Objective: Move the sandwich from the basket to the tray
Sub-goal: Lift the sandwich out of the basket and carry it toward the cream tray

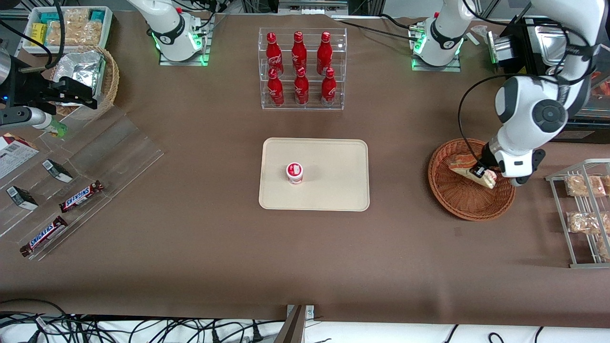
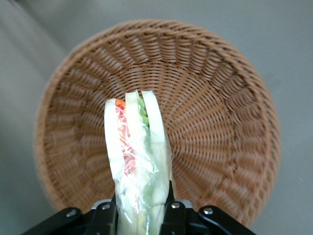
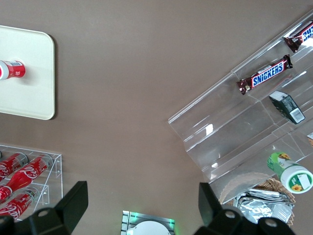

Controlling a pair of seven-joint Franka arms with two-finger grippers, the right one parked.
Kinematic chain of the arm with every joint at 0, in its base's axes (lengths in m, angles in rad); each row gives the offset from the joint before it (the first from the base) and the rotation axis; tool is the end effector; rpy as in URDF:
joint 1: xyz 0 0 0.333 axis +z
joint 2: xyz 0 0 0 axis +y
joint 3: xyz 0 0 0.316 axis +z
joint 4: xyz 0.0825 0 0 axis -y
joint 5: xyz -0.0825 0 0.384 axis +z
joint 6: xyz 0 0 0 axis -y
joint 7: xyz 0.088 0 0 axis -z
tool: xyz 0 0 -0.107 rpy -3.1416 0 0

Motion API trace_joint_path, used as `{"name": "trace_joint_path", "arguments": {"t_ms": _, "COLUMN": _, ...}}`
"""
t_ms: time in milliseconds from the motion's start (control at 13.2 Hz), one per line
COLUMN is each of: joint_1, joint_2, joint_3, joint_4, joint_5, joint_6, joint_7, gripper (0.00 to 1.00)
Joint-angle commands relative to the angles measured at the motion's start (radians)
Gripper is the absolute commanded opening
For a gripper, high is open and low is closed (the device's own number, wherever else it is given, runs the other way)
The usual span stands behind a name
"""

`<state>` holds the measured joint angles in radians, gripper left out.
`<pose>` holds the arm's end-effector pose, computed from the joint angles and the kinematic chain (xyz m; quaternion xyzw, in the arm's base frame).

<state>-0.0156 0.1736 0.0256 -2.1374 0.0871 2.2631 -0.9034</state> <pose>0.5578 0.0077 0.3210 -0.9090 -0.4146 0.0065 0.0420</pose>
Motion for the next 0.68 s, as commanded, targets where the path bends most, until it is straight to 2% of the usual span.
{"name": "trace_joint_path", "arguments": {"t_ms": 0, "joint_1": -0.003, "joint_2": -0.016, "joint_3": -0.038, "joint_4": 0.169, "joint_5": 0.010, "joint_6": -0.222, "joint_7": 0.055, "gripper": 0.00}}
{"name": "trace_joint_path", "arguments": {"t_ms": 226, "joint_1": -0.010, "joint_2": -0.009, "joint_3": -0.102, "joint_4": 0.339, "joint_5": -0.070, "joint_6": -0.380, "joint_7": 0.168, "gripper": 0.00}}
{"name": "trace_joint_path", "arguments": {"t_ms": 377, "joint_1": -0.012, "joint_2": -0.005, "joint_3": -0.185, "joint_4": 0.419, "joint_5": -0.072, "joint_6": -0.454, "joint_7": 0.231, "gripper": 0.00}}
{"name": "trace_joint_path", "arguments": {"t_ms": 604, "joint_1": -0.012, "joint_2": -0.005, "joint_3": -0.326, "joint_4": 0.430, "joint_5": -0.067, "joint_6": -0.452, "joint_7": 0.339, "gripper": 0.00}}
